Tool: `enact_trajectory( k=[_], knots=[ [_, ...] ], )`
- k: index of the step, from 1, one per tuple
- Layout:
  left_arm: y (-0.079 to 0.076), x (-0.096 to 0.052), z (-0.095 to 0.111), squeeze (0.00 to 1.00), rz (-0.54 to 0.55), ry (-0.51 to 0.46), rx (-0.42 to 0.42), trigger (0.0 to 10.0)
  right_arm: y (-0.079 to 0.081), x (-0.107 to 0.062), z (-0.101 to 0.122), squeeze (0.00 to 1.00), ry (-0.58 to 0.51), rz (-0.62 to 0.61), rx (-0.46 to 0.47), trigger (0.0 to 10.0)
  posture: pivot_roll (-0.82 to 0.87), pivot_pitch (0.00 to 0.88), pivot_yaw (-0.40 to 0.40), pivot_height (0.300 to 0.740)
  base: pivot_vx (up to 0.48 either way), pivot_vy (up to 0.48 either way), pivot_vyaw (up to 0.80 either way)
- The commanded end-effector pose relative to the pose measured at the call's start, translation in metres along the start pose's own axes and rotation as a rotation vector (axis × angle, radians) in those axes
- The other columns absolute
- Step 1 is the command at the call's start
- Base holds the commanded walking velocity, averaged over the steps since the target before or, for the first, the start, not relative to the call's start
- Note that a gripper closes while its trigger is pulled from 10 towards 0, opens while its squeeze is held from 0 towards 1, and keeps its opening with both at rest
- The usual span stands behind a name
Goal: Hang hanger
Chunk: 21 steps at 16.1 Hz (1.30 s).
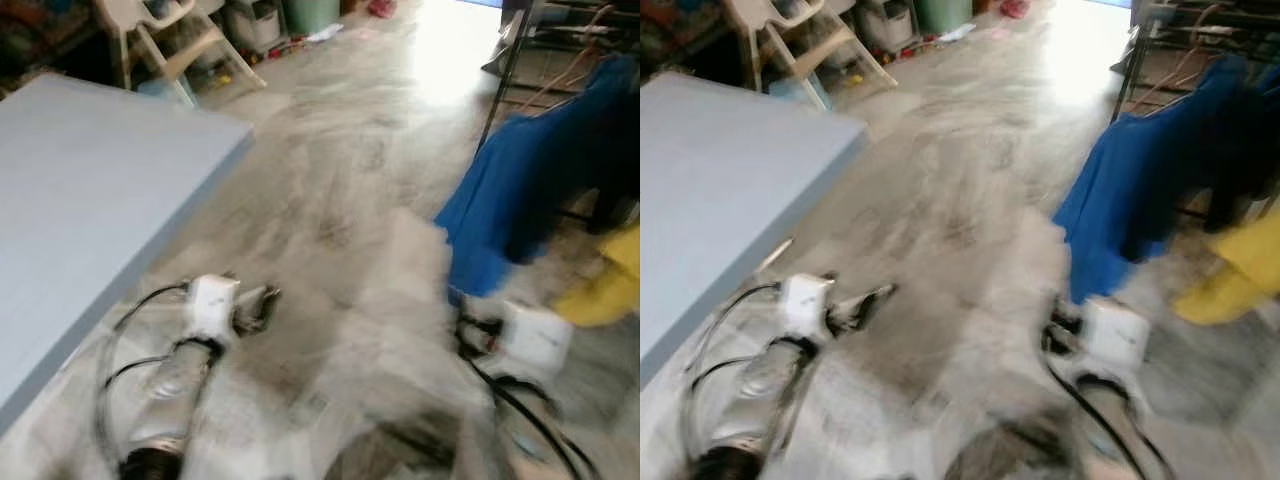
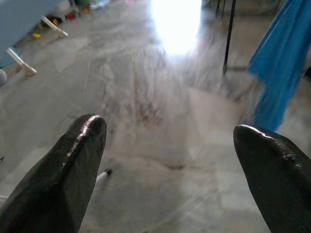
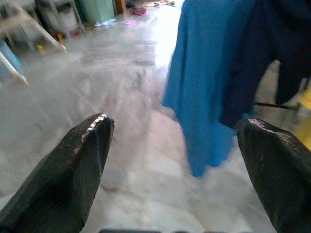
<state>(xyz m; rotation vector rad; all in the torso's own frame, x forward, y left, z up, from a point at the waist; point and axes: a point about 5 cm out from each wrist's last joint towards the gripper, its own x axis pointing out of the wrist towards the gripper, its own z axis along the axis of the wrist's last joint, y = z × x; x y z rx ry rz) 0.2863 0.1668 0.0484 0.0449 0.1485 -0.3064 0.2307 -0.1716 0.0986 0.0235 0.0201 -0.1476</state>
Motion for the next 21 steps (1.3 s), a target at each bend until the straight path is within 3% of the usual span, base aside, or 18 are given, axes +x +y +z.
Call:
enact_trajectory(
  k=[1,9,15,17,21],
  knots=[
    [-0.008,0.005,0.006,0.0,-0.025,-0.032,-0.004,10.0,-0.013,-0.005,-0.003,0.0,0.019,-0.04,-0.021,10.0,-0.26,0.125,0.128,0.74,0.394,0.274,0.0],
    [-0.013,0.008,0.003,0.0,-0.008,-0.037,-0.015,10.0,-0.01,0.001,0.001,0.0,0.015,0.009,-0.06,10.0,-0.25,0.142,0.088,0.74,0.382,0.29,0.0],
    [-0.003,0.006,-0.003,0.0,0.163,-0.033,-0.016,10.0,0.0,0.014,0.002,0.0,0.066,0.159,-0.127,10.0,-0.21,0.148,-0.054,0.74,0.096,0.049,0.0],
    [-0.004,0.0,-0.011,0.0,0.179,-0.009,-0.026,10.0,0.008,0.018,-0.002,0.0,0.076,0.207,-0.136,10.0,-0.19,0.152,-0.039,0.74,0.0,0.0,0.0],
    [-0.005,-0.006,-0.017,0.0,0.187,0.016,-0.015,10.0,0.016,0.019,-0.01,0.0,0.091,0.186,-0.082,10.0,-0.16,0.146,0.007,0.74,0.0,0.0,0.0]
  ],
)
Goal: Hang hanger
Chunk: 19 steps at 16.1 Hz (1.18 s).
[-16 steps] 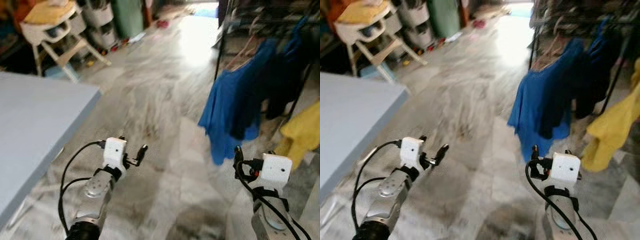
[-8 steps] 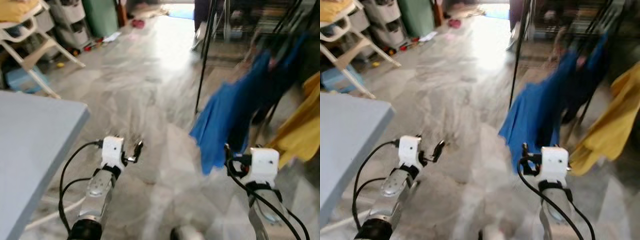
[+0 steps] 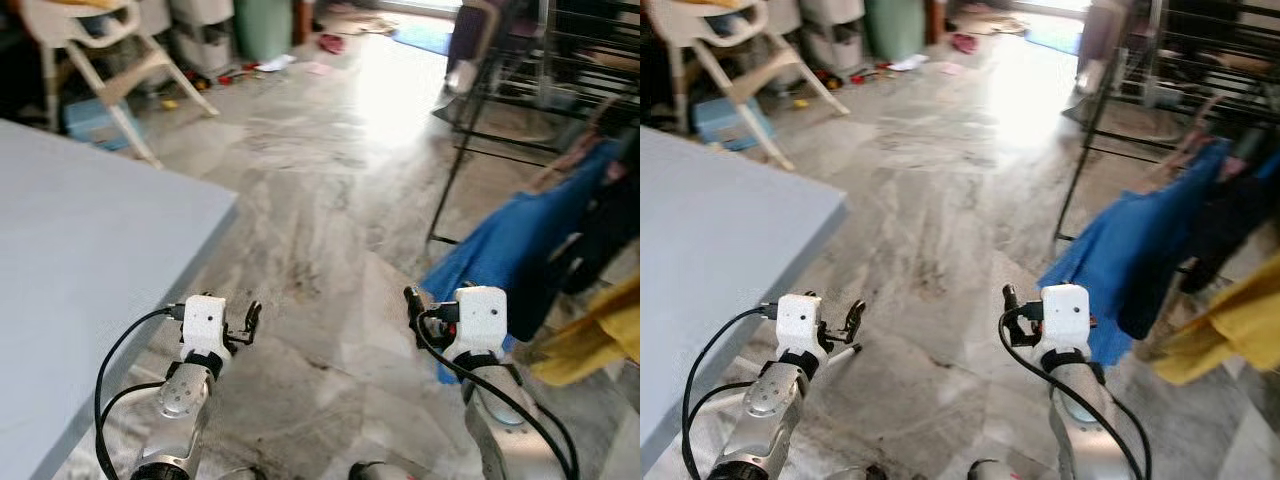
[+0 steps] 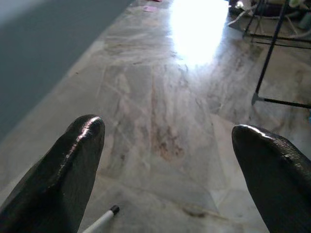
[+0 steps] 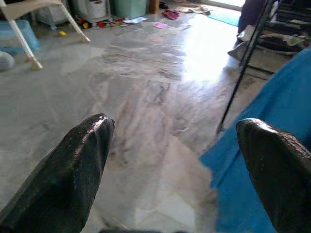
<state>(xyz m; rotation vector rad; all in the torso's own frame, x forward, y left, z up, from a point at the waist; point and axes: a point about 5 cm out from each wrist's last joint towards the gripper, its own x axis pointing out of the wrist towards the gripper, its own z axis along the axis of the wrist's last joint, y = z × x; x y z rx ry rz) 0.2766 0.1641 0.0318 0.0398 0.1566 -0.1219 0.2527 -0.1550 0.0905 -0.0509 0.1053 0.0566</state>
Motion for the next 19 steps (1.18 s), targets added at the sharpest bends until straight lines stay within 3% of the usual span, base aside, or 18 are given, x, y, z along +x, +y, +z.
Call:
enact_trajectory(
  k=[1,6,12,19],
  knots=[
    [0.004,0.0,0.001,0.0,0.016,0.007,0.005,10.0,0.001,-0.001,-0.004,0.0,0.007,-0.004,0.005,10.0,-0.16,0.137,0.014,0.74,0.0,0.0,0.0],
    [0.009,0.008,0.005,0.0,0.016,0.016,0.023,10.0,0.0,0.001,-0.004,0.0,-0.013,-0.047,0.022,10.0,-0.17,0.107,0.049,0.74,0.0,-0.049,0.0],
    [-0.004,0.02,0.009,0.0,-0.066,0.029,0.046,10.0,-0.019,-0.007,-0.007,0.0,-0.022,-0.137,0.022,10.0,-0.25,0.103,0.099,0.74,0.0,-0.392,0.0],
    [-0.02,0.032,0.013,0.0,-0.08,0.019,0.02,10.0,-0.026,-0.013,-0.005,0.0,-0.017,-0.133,-0.015,10.0,-0.3,0.122,0.078,0.74,0.0,-0.4,0.0]
  ],
)
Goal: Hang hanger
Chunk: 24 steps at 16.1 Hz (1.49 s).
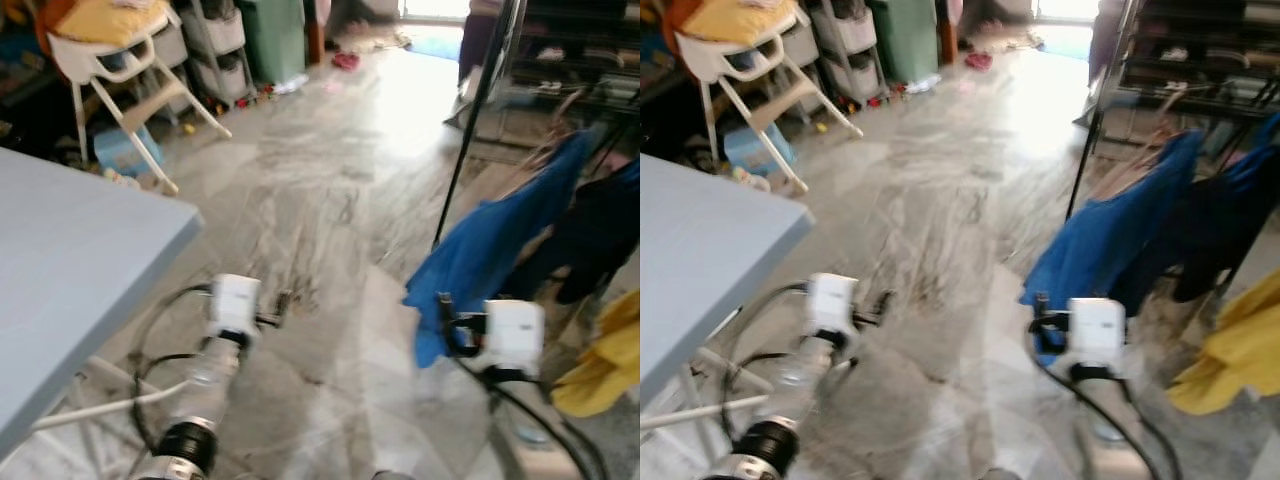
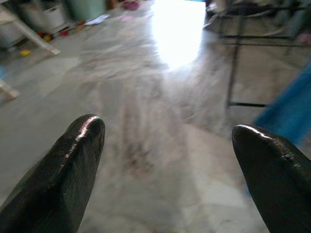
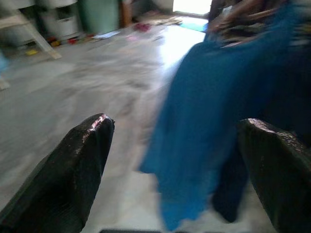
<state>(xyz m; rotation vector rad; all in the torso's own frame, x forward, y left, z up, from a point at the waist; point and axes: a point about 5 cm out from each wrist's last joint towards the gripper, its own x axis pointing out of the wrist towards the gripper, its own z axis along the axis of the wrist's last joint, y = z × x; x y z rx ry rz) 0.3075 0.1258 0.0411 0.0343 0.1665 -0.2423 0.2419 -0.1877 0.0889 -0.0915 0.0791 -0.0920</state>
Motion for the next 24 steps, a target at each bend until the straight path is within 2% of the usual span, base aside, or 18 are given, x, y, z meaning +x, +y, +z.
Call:
enact_trajectory(
  k=[1,3,5,7,9,10,11,13,16,19,24],
  knots=[
    [0.013,-0.002,-0.001,0.0,0.043,0.007,0.021,10.0,0.002,0.0,0.002,0.0,-0.001,0.008,0.019,10.0,-0.29,0.144,0.087,0.74,0.0,-0.281,0.0],
    [0.021,-0.004,0.003,0.0,0.059,-0.018,0.013,10.0,0.004,0.003,0.009,0.0,-0.02,-0.005,0.022,10.0,-0.31,0.162,0.077,0.74,0.0,0.0,0.0],
    [0.021,-0.005,-0.002,0.0,0.051,0.0,0.012,10.0,0.007,0.001,0.009,0.0,-0.021,-0.005,0.034,10.0,-0.32,0.15,0.068,0.74,0.0,0.0,0.0],
    [0.023,-0.005,-0.007,0.0,0.087,0.022,-0.009,10.0,0.022,0.002,0.004,0.0,-0.01,0.085,0.032,10.0,-0.29,0.09,0.044,0.74,0.0,0.0,0.0],
    [0.024,-0.005,-0.009,0.0,0.116,0.023,-0.022,10.0,0.023,0.006,0.001,0.0,-0.003,0.108,0.011,10.0,-0.27,0.077,0.044,0.74,0.0,0.0,0.0],
    [0.026,-0.003,-0.006,0.0,0.171,0.015,-0.072,10.0,0.02,0.017,0.012,0.0,-0.028,0.131,0.009,10.0,-0.27,0.068,0.04,0.74,0.0,0.0,0.0],
    [0.024,-0.003,-0.007,0.0,0.159,0.016,-0.06,10.0,0.02,0.018,0.015,0.0,-0.038,0.131,-0.003,10.0,-0.27,0.078,0.039,0.74,0.0,0.0,0.0],
    [0.021,-0.005,-0.01,0.0,0.117,0.026,-0.022,10.0,0.017,0.016,0.014,0.0,-0.039,0.105,0.034,10.0,-0.26,0.089,0.055,0.74,0.0,0.0,0.0],
    [0.033,-0.01,-0.009,0.0,0.145,0.019,0.003,10.0,0.024,0.008,0.009,0.0,-0.036,0.111,0.063,10.0,-0.26,0.105,0.066,0.74,0.0,0.0,0.0],
    [0.039,-0.015,-0.011,0.0,0.123,0.018,0.031,10.0,0.028,0.003,0.002,0.0,-0.017,0.107,0.073,10.0,-0.24,0.114,0.079,0.74,0.0,0.0,0.0],
    [0.037,-0.012,-0.005,0.0,0.092,-0.002,0.029,10.0,0.026,0.01,0.006,0.0,-0.039,0.101,0.076,10.0,-0.22,0.105,0.077,0.74,0.284,0.166,0.0]
  ],
)
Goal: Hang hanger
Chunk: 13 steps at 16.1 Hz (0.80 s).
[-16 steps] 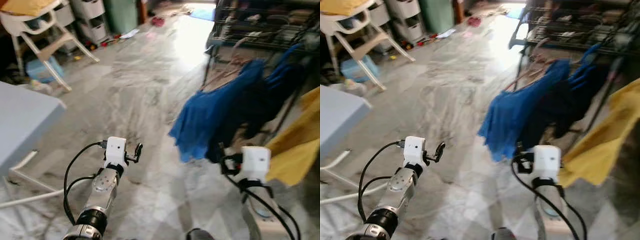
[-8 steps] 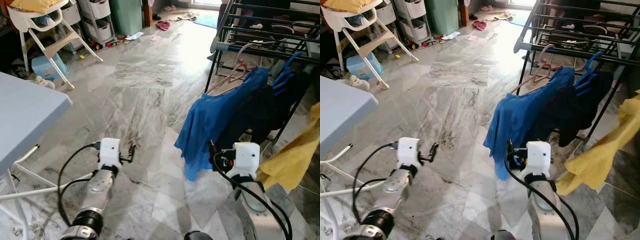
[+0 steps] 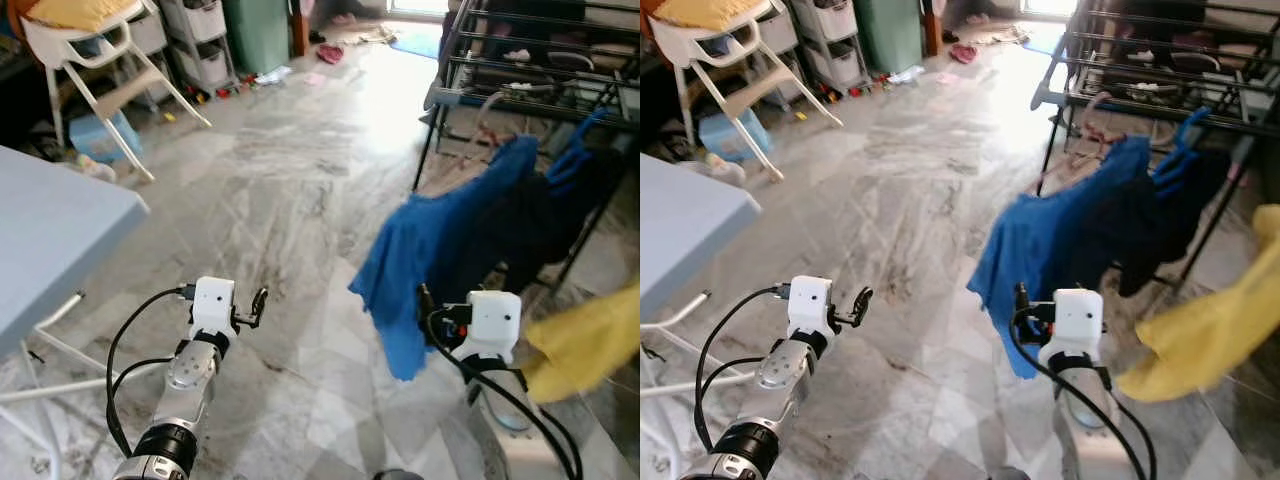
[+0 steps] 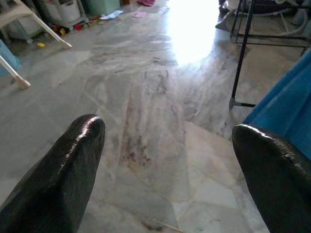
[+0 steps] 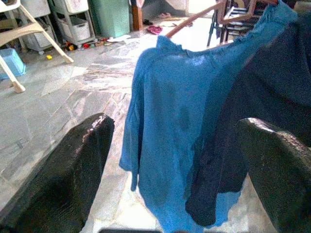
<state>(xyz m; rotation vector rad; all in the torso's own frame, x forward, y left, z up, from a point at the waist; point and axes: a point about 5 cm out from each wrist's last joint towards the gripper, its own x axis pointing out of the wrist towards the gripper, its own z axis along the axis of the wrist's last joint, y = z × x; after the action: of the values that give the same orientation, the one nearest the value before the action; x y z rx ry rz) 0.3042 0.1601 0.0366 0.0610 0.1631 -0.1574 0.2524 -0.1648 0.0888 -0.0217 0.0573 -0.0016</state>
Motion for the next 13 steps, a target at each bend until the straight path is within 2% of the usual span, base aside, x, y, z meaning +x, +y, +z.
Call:
enact_trajectory(
  k=[1,11,13],
  knots=[
    [0.005,-0.001,0.002,0.0,0.004,-0.005,0.008,10.0,0.003,0.002,0.004,0.0,-0.023,0.014,0.008,10.0,-0.22,0.104,0.075,0.74,0.315,0.266,0.0],
    [-0.003,0.0,-0.001,0.0,-0.018,0.003,-0.018,10.0,-0.002,0.004,0.006,0.0,-0.032,-0.021,0.012,10.0,-0.23,0.104,0.068,0.74,0.336,0.263,0.0],
    [-0.008,0.003,0.0,0.0,-0.036,0.002,-0.022,10.0,-0.005,0.004,0.007,0.0,-0.031,-0.04,0.028,10.0,-0.23,0.104,0.068,0.74,0.36,0.264,-0.73]
  ],
)
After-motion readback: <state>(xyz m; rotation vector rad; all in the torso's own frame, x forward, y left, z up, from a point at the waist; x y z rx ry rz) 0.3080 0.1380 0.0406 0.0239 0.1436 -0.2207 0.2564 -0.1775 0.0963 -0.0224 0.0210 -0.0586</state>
